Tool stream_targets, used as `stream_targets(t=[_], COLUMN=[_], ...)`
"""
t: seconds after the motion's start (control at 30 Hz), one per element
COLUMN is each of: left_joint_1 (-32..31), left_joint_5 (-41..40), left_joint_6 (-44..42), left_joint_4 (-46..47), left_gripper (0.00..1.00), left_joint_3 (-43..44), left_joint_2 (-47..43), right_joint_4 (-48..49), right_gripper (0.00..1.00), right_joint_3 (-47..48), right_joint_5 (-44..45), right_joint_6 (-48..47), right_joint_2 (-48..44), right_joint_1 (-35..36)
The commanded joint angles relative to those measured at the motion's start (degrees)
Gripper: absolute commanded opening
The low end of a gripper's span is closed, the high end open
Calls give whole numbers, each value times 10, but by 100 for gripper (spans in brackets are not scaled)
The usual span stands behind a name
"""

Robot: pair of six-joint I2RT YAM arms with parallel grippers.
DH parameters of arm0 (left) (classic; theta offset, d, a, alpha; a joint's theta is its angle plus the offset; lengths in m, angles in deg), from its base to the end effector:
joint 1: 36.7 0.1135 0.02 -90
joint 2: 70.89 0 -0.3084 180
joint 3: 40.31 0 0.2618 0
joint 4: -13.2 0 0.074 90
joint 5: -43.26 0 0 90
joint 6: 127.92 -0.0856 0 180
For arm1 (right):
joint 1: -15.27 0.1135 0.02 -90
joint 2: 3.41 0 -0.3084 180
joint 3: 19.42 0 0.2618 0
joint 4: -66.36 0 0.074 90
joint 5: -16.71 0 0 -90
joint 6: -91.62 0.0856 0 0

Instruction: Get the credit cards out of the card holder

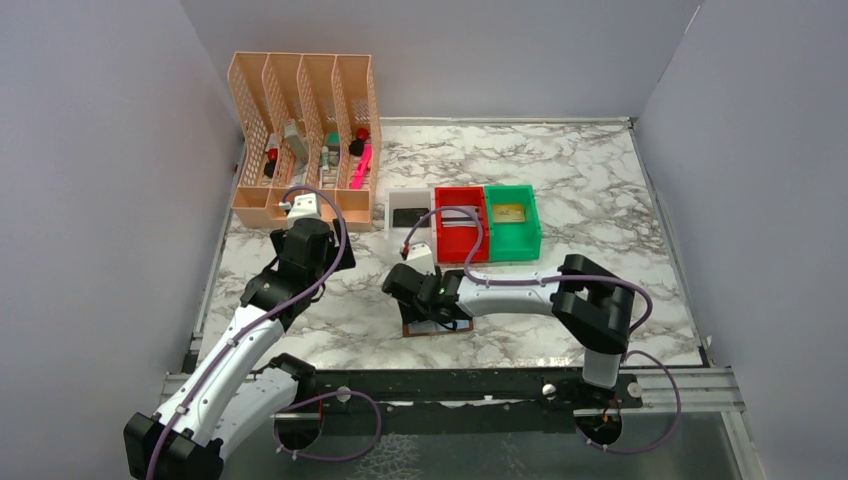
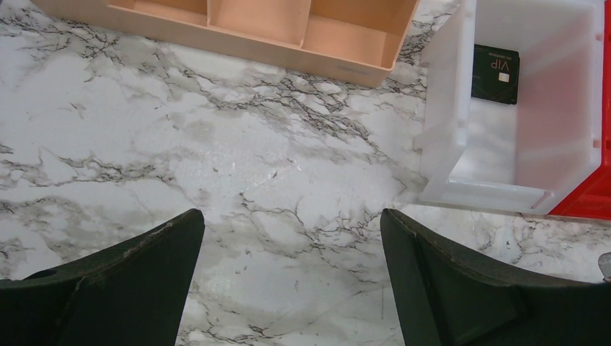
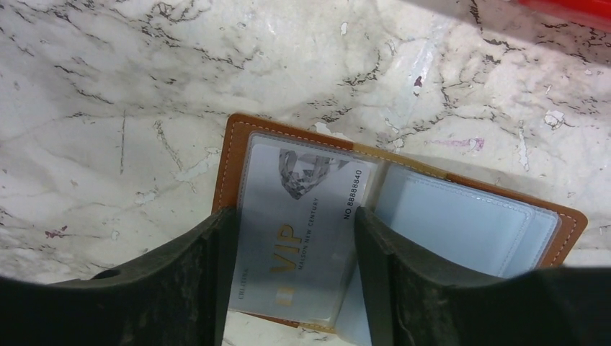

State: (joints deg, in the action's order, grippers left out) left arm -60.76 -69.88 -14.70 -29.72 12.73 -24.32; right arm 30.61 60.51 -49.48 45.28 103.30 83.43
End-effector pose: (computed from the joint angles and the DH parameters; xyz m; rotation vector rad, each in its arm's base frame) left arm 0.1881 -0.0471 0.2762 -0.2051 2.1391 -0.0316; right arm 0.1856 0.3702 0.1558 -0.4091 2.4980 0.2130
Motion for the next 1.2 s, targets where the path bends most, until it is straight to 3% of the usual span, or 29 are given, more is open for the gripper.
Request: stream_targets(t=[0.0, 0.2, 0.63, 1.0, 1.17], left_joint_1=[4, 4, 4, 4, 4], left_joint_5=[13, 13, 15, 23, 89], left_joint_6=[-6, -6, -6, -7, -3], left_joint_4=[14, 14, 15, 17, 23], left_gripper=[95, 95, 95, 95, 92], left_joint_3=[-4, -5, -5, -5, -9], left_joint_2=[-2, -3, -2, -1, -2], right_joint_4=[-48, 42, 164, 169, 178], right_gripper=[59, 53, 52, 55, 58], right_joint_3=[-17, -61, -142, -155, -158], right_joint_5=[14, -56, -204, -212, -229], right_joint_6=[9, -1, 9, 11, 10], right_joint_2=[21, -18, -62, -58, -63], right_joint_1=[0, -5, -67, -76, -79])
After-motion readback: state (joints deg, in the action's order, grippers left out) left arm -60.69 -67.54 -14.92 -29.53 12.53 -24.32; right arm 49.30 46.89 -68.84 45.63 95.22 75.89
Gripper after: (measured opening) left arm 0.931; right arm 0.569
